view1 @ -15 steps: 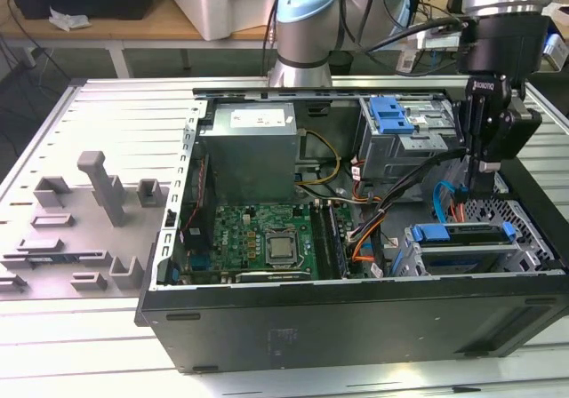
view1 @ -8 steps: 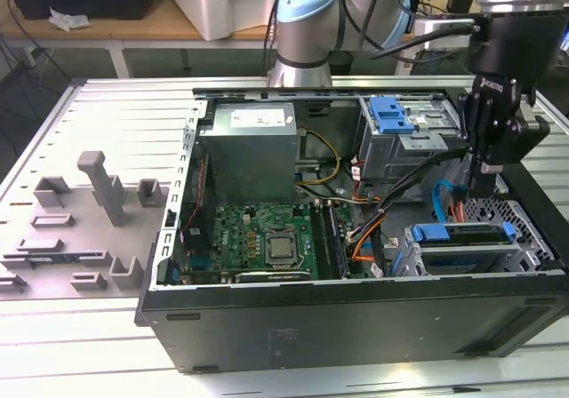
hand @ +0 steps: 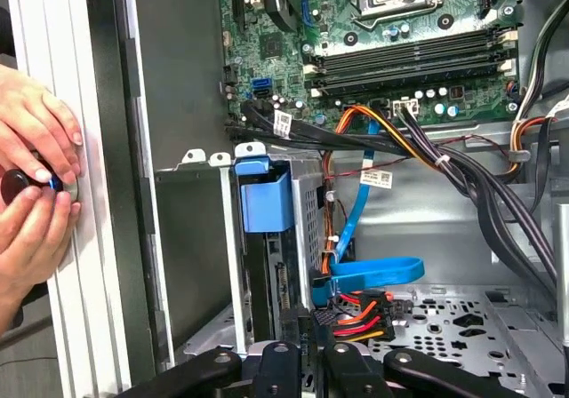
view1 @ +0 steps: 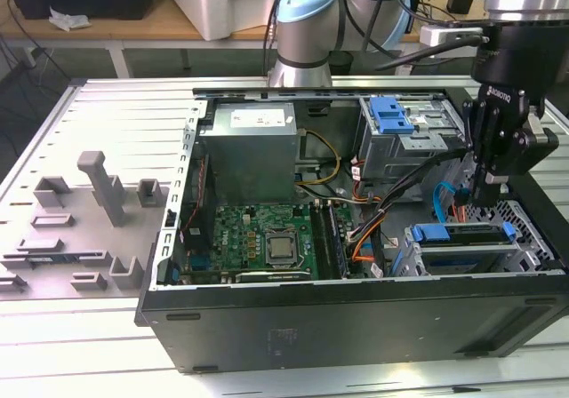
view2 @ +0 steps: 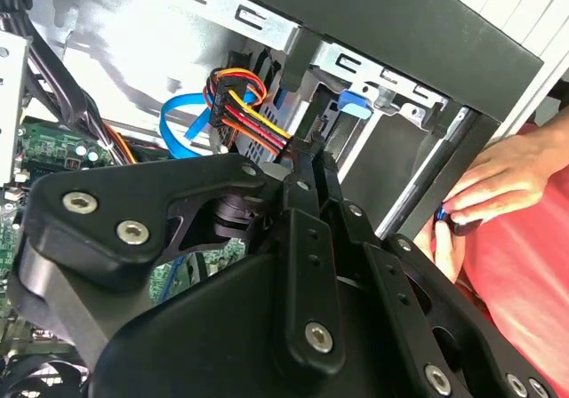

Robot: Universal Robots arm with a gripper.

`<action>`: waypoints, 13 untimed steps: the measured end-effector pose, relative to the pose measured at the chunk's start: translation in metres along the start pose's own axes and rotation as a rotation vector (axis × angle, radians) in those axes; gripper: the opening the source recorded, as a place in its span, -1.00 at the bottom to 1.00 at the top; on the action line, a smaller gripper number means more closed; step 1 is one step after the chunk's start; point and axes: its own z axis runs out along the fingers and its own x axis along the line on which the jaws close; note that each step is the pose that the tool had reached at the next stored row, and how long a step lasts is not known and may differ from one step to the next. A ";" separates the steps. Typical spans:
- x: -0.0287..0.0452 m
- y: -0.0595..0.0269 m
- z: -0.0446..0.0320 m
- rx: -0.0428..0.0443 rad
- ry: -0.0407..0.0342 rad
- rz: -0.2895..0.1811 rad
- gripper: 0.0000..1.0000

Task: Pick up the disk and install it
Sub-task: 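Insert the first disk wire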

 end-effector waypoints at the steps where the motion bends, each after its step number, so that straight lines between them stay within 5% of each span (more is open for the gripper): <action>1: 0.0000 0.0000 0.0000 0.0000 0.0000 0.000 -0.66; 7: 0.0005 0.0000 0.0002 0.0000 -0.0002 0.000 -0.66; 13: 0.0048 -0.0004 0.0017 -0.0010 -0.0100 0.000 -0.66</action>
